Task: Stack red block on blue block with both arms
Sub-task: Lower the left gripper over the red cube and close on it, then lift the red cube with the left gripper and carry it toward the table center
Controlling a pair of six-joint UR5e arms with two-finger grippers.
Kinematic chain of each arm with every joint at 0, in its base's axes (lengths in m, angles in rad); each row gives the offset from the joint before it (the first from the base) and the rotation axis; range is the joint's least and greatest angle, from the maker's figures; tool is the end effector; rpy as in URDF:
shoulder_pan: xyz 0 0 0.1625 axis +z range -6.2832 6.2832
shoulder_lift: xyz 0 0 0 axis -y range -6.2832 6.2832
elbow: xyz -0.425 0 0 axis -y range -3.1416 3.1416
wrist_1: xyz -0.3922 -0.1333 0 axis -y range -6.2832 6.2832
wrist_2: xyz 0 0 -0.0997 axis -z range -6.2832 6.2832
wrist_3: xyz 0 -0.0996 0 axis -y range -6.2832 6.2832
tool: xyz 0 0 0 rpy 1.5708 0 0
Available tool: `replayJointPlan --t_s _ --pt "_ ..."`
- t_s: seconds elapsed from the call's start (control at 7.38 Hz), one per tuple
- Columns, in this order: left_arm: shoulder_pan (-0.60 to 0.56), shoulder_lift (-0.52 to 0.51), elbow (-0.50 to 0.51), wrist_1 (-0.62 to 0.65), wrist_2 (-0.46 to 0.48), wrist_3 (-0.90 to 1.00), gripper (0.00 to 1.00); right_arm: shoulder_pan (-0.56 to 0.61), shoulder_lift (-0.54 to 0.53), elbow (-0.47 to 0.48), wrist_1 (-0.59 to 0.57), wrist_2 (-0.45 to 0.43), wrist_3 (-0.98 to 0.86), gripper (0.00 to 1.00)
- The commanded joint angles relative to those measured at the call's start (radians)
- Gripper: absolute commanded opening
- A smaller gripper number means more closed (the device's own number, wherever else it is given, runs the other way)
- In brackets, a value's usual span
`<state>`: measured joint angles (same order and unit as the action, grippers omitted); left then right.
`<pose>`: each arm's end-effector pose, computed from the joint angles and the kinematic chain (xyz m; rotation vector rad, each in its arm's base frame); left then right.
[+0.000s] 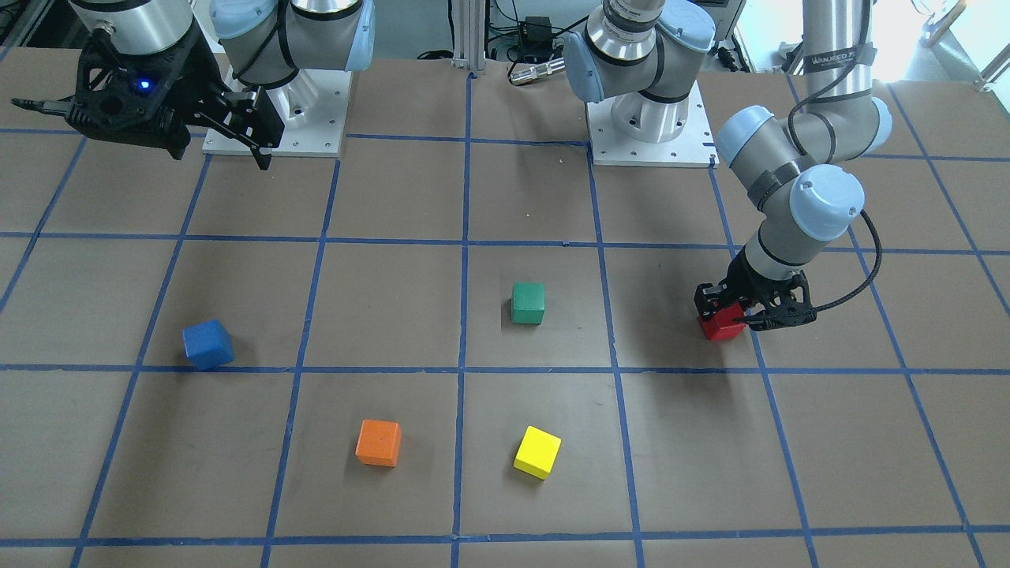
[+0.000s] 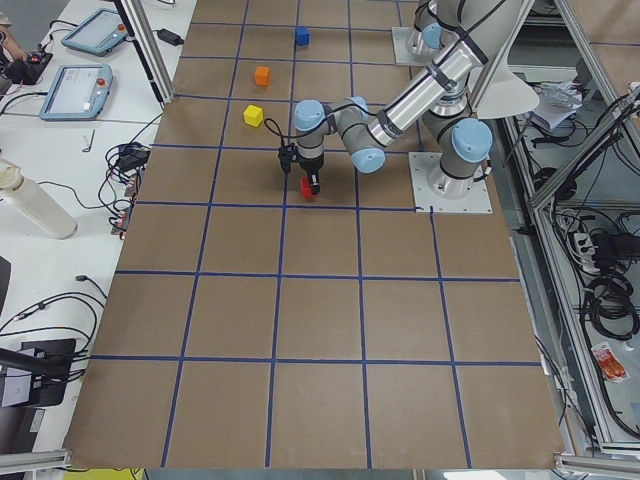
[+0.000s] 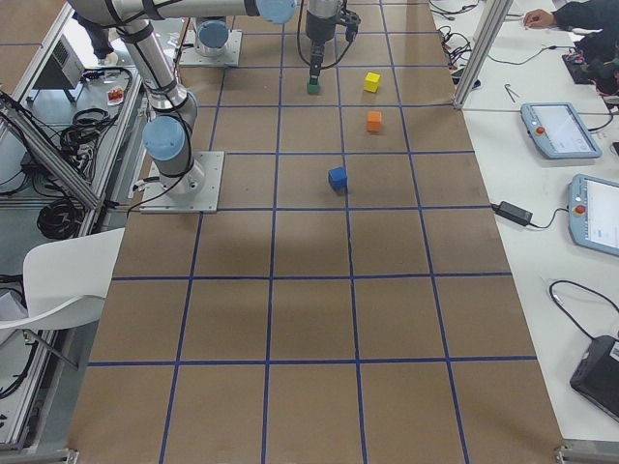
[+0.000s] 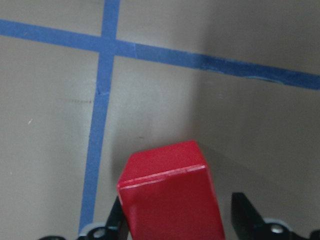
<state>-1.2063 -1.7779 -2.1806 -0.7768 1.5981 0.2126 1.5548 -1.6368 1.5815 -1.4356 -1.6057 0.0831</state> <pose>0.0396 -0.4700 0.1907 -0.2364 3.1126 0.0464 0.1225 -0.4570 0.5011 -0.1515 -3.0980 -0.1221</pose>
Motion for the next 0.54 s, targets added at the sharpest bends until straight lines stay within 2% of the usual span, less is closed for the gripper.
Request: replayJointPlan --t_s 0.0,0.14,0.41 --pt "-0.021 0.024 0.028 -0.022 0.0 0.08 0.0 -0.001 0.0 0.0 -0.002 0.0 -0.005 1.0" --pt "-0.038 0.032 0.071 -0.103 -0.01 0.08 0.0 -0.001 0.0 0.0 -0.002 -0.002 -0.025 1.0" --pt "-0.236 0.055 0.119 -0.121 -0.012 0.033 0.0 -0.001 0.0 0.0 -0.003 -0.002 -0.026 1.0"
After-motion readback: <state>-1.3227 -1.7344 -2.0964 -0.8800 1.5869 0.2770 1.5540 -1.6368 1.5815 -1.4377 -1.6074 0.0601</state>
